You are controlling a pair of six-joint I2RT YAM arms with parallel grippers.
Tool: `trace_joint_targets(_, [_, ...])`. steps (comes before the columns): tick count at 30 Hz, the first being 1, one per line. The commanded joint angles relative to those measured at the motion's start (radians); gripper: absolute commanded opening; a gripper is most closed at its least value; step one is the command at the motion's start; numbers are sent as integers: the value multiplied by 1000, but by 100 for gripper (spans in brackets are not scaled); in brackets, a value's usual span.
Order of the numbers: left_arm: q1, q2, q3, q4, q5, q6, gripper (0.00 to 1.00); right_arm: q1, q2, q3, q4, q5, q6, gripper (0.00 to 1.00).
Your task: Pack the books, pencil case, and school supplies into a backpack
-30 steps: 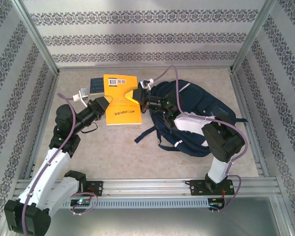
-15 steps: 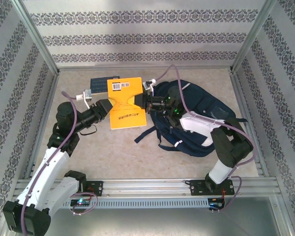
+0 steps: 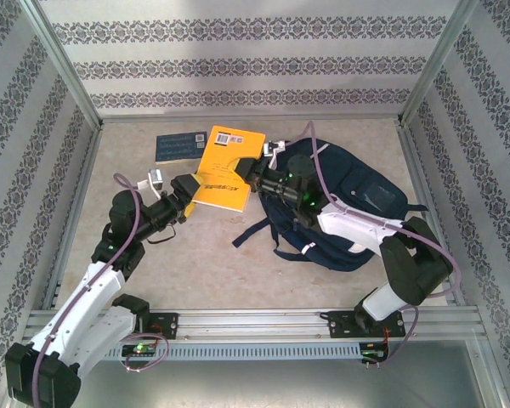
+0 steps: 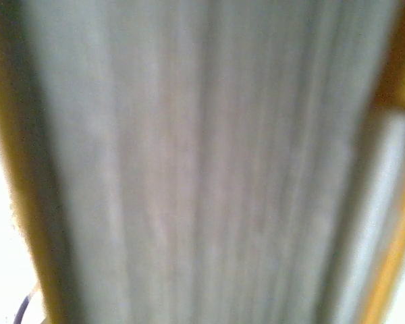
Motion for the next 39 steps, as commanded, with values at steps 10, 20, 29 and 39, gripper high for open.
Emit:
trace_joint_targets(10, [-72,45,-26,304,-248,-116,94,88,25,71,185,382,88,0])
trace_joint_targets(20, [-130,199,-3,461,-299,-152,84,114,107,106,311,399,118,0])
trace_joint_targets(29, [-140,266,11,553,-328,-161,56,128,101,83,314,418,99,0])
trace_joint_targets(39, [-145,315,37,599,-325,-169,31,152,109,70,286,455,78,0])
